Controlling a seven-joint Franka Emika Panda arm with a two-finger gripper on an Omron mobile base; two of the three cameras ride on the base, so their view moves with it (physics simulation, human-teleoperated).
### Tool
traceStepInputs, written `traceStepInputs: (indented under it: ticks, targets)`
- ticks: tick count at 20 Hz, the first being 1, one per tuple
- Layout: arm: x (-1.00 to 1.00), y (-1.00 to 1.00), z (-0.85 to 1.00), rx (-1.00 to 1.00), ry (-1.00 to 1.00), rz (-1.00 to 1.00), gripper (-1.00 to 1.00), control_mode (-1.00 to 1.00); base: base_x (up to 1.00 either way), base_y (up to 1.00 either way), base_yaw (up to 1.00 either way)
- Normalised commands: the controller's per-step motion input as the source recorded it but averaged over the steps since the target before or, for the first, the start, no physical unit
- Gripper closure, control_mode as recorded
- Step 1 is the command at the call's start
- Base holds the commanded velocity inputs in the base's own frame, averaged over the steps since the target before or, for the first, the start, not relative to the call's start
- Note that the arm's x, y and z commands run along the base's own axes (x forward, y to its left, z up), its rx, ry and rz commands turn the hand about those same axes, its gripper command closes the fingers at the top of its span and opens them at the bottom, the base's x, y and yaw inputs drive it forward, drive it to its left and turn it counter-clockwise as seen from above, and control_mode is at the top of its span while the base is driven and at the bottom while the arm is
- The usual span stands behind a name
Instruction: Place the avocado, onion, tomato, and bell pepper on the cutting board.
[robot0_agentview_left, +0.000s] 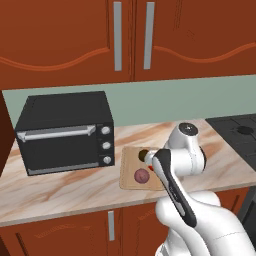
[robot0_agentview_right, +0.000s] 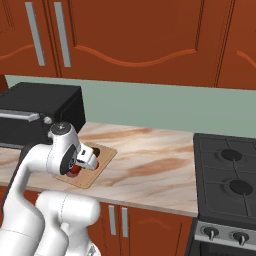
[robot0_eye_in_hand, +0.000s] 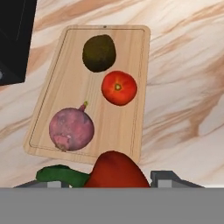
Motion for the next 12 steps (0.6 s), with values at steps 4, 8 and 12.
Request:
traceStepInputs:
  ticks: [4, 8, 12]
  targets:
    - [0.08, 0.00, -0.26, 0.00, 0.00, 0.00, 1.00, -1.00, 0.00, 0.00, 0.00]
    - [0.09, 0.00, -0.19, 0.00, 0.00, 0.00, 1.00, -1.00, 0.00, 0.00, 0.00]
    - [0.16, 0.00, -0.19, 0.00, 0.00, 0.00, 1.00, -1.00, 0.00, 0.00, 0.00]
